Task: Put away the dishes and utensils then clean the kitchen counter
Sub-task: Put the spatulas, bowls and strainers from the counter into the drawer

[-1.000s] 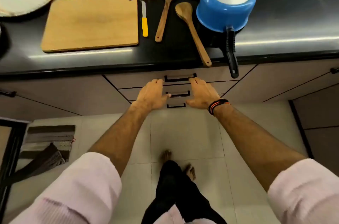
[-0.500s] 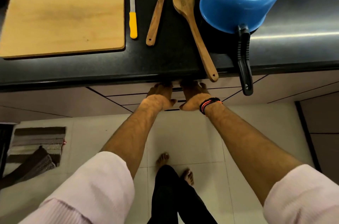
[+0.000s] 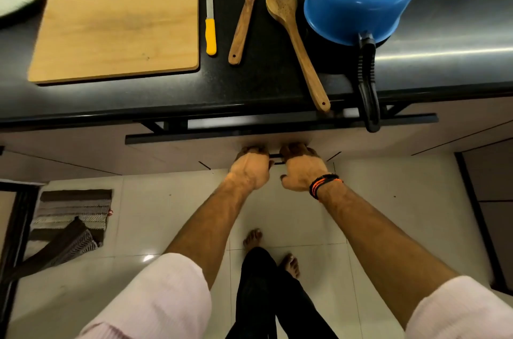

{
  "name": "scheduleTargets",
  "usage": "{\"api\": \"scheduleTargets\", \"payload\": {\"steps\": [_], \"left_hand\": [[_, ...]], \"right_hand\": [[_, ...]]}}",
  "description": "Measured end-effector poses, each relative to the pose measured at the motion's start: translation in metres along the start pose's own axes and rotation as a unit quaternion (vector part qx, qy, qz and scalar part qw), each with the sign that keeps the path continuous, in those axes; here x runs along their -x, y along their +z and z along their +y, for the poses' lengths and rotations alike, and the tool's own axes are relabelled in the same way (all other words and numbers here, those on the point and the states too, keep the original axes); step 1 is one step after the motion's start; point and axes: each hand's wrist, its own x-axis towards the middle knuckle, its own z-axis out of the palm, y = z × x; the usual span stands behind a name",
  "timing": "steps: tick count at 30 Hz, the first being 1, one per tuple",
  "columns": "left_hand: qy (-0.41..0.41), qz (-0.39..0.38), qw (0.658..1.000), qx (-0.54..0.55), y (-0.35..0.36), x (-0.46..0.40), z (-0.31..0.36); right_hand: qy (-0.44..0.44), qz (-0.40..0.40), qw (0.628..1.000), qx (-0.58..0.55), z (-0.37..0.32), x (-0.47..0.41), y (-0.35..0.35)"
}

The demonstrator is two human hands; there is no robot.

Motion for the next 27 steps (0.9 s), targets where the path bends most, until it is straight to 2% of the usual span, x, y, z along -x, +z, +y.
{"api": "scheduleTargets", "payload": {"steps": [5, 7, 9, 11, 12, 13, 14, 16, 18, 27], "left_hand": [[-0.002, -0.019, 1.000, -0.006, 0.017, 0.038, 0.003], [-0.009, 0.002, 1.000, -0.023, 0.005, 0.053, 0.007], [0.002, 0.101, 0.995, -0.013, -0.008, 0.072, 0.006], [0.050, 0.239, 0.969, 0.024, -0.018, 0.092, 0.003], [0.073, 0.293, 0.953, 0.025, -0.020, 0.099, -0.001], [0.084, 0.321, 0.943, 0.009, -0.023, 0.103, -0.004], [0.071, 0.307, 0.949, -0.016, -0.025, 0.105, -0.009], [0.007, 0.213, 0.975, -0.057, -0.031, 0.108, -0.016], [-0.040, 0.132, 0.986, -0.095, -0.032, 0.112, -0.022], [-0.048, 0.099, 0.988, -0.105, -0.012, 0.158, -0.021]], "right_hand": [[-0.010, -0.026, 1.000, -0.011, -0.005, 0.037, 0.014], [-0.008, 0.001, 1.000, -0.027, -0.008, 0.055, 0.008], [-0.028, 0.144, 0.987, -0.066, -0.009, 0.076, 0.003], [-0.062, 0.320, 0.941, -0.088, -0.006, 0.095, -0.002], [-0.069, 0.371, 0.924, -0.069, -0.001, 0.100, -0.005], [-0.063, 0.369, 0.927, -0.035, 0.006, 0.101, -0.009], [-0.048, 0.327, 0.944, -0.004, 0.013, 0.101, -0.014], [-0.012, 0.208, 0.978, 0.025, 0.024, 0.100, -0.025], [-0.003, 0.146, 0.988, 0.044, 0.030, 0.103, -0.029], [0.000, 0.155, 0.987, 0.031, 0.022, 0.145, -0.006]]}}
